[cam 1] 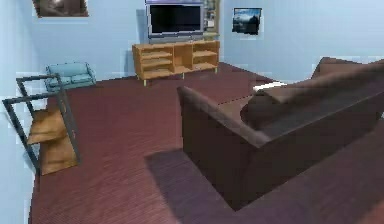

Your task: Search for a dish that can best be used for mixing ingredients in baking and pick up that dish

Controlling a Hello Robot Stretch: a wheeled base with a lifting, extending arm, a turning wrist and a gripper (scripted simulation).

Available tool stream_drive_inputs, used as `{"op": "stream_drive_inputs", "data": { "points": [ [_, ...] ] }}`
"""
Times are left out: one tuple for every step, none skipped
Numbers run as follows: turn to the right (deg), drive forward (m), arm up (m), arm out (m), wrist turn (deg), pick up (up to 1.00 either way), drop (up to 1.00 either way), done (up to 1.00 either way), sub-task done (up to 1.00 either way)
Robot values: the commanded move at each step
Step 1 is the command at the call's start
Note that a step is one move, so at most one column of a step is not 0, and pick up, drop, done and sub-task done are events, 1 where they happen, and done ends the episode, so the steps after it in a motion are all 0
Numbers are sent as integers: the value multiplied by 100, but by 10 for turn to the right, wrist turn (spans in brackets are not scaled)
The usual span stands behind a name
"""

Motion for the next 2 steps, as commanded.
{"op": "stream_drive_inputs", "data": {
  "points": [
    [450,0,0,0,0,0,0,0,0],
    [450,0,0,0,0,0,0,0,0]
  ]
}}
